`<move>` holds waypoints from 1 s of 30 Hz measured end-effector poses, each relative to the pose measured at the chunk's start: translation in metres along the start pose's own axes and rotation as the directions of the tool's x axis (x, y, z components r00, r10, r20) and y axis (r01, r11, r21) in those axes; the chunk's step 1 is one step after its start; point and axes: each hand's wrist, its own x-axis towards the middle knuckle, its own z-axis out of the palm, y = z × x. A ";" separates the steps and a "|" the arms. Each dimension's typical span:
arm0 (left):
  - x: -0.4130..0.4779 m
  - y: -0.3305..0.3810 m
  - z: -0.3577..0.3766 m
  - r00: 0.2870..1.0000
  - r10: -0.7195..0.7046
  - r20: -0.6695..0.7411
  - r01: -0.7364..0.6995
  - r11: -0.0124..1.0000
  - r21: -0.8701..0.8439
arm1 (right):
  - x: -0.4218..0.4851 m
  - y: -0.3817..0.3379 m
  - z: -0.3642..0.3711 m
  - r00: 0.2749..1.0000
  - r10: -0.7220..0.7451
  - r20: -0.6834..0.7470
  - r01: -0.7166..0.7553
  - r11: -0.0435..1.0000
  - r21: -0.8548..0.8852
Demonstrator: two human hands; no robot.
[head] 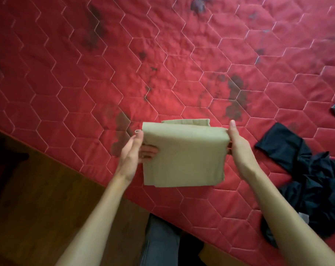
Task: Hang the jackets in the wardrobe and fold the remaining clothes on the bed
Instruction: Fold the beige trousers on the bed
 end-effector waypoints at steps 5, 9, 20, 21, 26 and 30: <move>0.068 -0.004 0.014 0.985 0.043 -0.166 0.032 0.906 0.421 | 0.049 0.011 0.007 0.999 0.031 0.022 -0.027 0.989 -0.143; 0.090 -0.016 0.028 0.976 0.041 -0.213 0.096 0.799 0.593 | 0.057 0.035 0.014 0.996 0.089 -0.015 -0.090 0.953 -0.288; 0.101 -0.009 0.051 0.924 -0.067 -0.377 0.302 0.733 0.609 | 0.075 0.029 0.031 0.928 0.363 -0.088 -0.373 0.880 -0.294; 0.100 -0.008 0.049 0.920 -0.115 -0.376 0.337 0.721 0.605 | 0.073 0.026 0.030 0.918 0.393 -0.050 -0.392 0.884 -0.255; 0.088 0.008 0.019 0.879 -0.469 -0.089 0.475 0.839 0.265 | 0.044 0.001 0.019 0.823 0.535 0.191 -0.529 0.844 -0.087; 0.046 0.053 0.000 0.847 -0.493 0.197 0.490 0.869 0.068 | 0.002 -0.047 0.014 0.825 0.497 0.267 -0.515 0.857 -0.005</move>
